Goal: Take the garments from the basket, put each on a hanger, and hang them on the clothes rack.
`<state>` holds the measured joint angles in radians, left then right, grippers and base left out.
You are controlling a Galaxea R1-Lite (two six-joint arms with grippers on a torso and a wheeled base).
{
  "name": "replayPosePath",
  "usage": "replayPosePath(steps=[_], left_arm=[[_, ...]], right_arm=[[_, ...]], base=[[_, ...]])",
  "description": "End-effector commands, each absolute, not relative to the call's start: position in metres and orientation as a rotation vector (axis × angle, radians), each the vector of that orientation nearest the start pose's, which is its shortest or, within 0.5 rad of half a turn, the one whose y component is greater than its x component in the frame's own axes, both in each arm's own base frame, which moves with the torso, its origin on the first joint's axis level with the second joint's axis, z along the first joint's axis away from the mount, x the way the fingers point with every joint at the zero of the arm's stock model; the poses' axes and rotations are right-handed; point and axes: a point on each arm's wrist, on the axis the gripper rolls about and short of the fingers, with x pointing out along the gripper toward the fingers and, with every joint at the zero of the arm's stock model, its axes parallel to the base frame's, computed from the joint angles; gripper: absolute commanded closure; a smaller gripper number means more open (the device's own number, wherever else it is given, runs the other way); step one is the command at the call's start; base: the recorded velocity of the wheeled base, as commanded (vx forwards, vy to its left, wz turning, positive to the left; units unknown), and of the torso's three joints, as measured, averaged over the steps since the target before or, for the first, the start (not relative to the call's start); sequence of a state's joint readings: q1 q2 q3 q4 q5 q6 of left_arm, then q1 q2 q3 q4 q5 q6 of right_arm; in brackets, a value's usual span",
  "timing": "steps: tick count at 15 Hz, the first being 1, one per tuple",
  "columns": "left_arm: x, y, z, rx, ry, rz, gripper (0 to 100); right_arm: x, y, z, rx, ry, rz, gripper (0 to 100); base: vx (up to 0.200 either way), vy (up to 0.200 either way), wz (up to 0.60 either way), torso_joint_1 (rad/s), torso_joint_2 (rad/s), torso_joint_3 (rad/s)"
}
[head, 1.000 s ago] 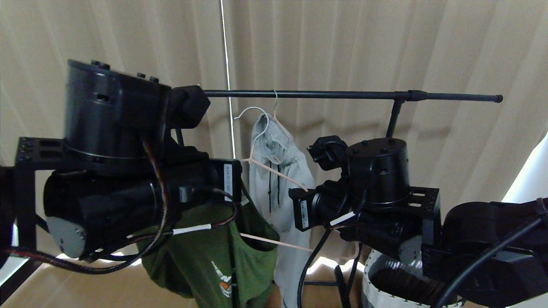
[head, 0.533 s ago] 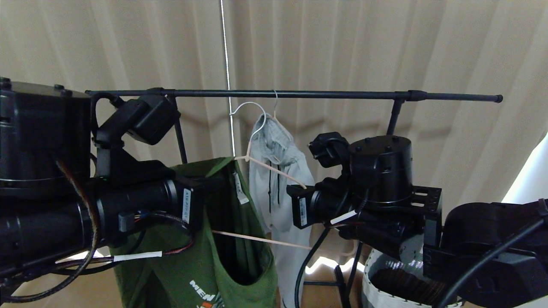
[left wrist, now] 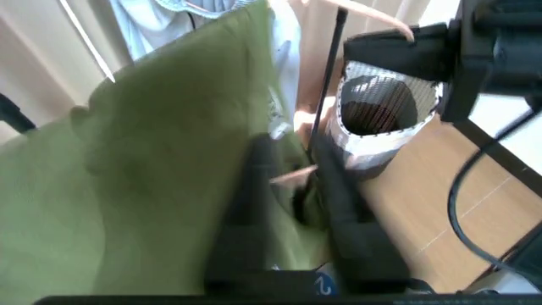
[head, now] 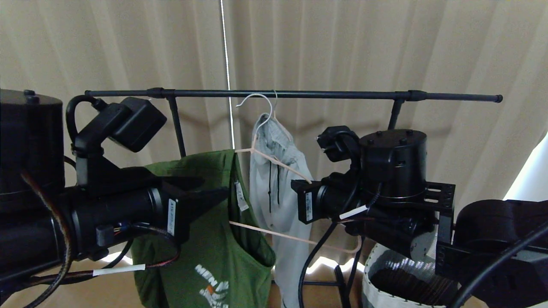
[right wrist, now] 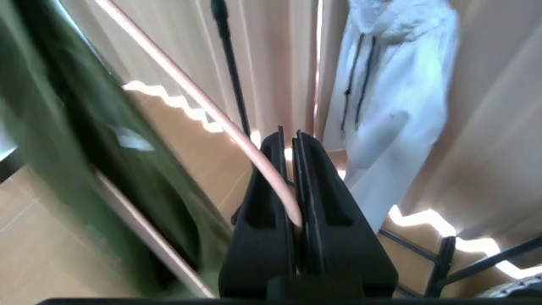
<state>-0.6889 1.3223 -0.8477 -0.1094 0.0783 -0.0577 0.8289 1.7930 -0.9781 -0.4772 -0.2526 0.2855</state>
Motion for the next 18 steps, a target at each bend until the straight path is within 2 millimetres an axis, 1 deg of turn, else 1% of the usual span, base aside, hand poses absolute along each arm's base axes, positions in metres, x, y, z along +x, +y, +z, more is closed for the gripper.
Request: replayPosePath(steps=[1,4,7,8,9,11,13,15,18], left_arm=[[0.159,-0.134,0.244,0.076,0.348,-0.635,0],[0.15,-0.128,0.25,0.076,0.315,-0.684,0],[0.135,-0.103,0.247,0.204,0.241,-0.655,0],[0.135,-0.103,0.247,0.204,0.241,-0.655,0],[0.134,-0.092,0.249,0.236,0.202,-0.612,0],[0.137,-0.087,0.249,0.252,0.169,-0.581,0],[0.145,-0.08,0.245,0.343,0.119,-0.523,0],[0.152,-0.081,0.244,0.416,0.11,-0.517,0],[0.166,-0.089,0.245,0.491,0.111,-0.525,0]], right_arm=[[0.231,0.244,0.186,0.103,0.365,0.526,100],[0.232,0.244,0.189,0.113,0.338,0.529,100],[0.226,0.226,0.191,0.061,0.322,0.514,100],[0.226,0.226,0.191,0.061,0.322,0.514,100],[0.225,0.211,0.194,0.042,0.308,0.49,100],[0.222,0.2,0.195,0.036,0.305,0.479,100],[0.211,0.183,0.195,0.044,0.293,0.513,100],[0.205,0.169,0.189,-0.003,0.281,0.513,100],[0.204,0.166,0.181,-0.026,0.258,0.54,100]], base=[[0.0,0.0,0.0,0.0,0.0,0.0],[0.0,0.0,0.0,0.0,0.0,0.0],[0.0,0.0,0.0,0.0,0.0,0.0],[0.0,0.0,0.0,0.0,0.0,0.0],[0.0,0.0,0.0,0.0,0.0,0.0],[0.0,0.0,0.0,0.0,0.0,0.0],[0.0,0.0,0.0,0.0,0.0,0.0],[0.0,0.0,0.0,0.0,0.0,0.0],[0.0,0.0,0.0,0.0,0.0,0.0]])
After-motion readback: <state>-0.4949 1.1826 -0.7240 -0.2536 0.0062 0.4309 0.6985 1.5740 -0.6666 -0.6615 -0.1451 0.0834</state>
